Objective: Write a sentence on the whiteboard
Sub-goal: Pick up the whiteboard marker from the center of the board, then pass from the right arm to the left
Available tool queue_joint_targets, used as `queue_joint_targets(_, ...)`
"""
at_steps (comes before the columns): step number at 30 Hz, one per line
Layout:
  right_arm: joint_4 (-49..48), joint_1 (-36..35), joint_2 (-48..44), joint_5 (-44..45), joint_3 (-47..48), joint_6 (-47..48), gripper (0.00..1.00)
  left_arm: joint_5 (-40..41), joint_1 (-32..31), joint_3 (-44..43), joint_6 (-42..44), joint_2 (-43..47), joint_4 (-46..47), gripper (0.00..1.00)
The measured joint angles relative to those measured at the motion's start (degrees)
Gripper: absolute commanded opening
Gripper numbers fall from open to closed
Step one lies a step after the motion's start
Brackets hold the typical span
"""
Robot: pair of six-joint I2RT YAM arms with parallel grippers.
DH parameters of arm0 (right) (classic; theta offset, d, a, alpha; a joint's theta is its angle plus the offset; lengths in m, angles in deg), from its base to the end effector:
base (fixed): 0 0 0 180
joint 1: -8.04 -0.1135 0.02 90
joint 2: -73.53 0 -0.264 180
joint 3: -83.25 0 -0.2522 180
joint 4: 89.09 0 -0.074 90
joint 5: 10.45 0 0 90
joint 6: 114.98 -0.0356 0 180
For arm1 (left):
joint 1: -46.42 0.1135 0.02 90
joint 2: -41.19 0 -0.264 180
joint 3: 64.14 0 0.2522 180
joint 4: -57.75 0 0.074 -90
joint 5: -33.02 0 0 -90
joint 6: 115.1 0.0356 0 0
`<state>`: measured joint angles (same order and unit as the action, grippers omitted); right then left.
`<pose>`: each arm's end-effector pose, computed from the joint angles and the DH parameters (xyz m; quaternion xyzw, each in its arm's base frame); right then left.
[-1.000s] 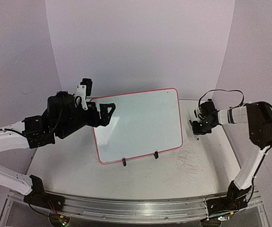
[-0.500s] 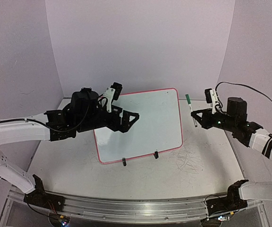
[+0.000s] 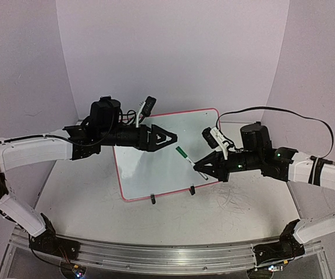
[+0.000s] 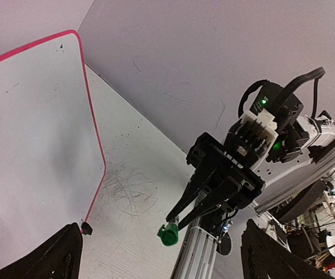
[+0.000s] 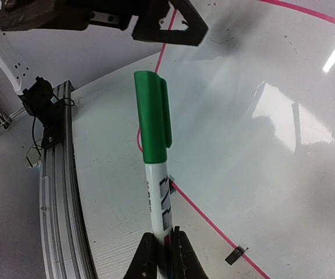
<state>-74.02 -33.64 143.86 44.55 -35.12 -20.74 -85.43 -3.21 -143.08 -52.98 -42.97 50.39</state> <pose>0.1917 0.1980 0.2824 -0.4629 0.6714 0.4058 0.4126 0.2119 -0.2754 0.3302 0.2936 0.7138 -0.5290 0.3527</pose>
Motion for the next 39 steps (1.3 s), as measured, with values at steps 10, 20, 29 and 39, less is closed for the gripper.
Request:
queue_joint_targets(10,-0.02,-2.93,1.55,1.25,2.35,1.95,0.0,-12.48,0.11,-0.29,-5.7,-6.08,0.68,0.57)
queue_joint_targets(20,1.61,-4.5,2.73,3.03,2.94,2.43,0.0,-13.54,0.14,-1.06,-6.79,-7.15,0.65,0.25)
queue_joint_targets(29,2.27,-5.01,2.74,4.99,3.52,2.21,0.24,-12.61,0.24,-1.23,-6.41,-7.19,0.32,0.0)
queue_joint_targets(39,-2.24,-5.5,2.74,25.84,3.91,-13.08,0.98,-0.46,0.23,1.1,-1.33,0.5,-0.47,0.0)
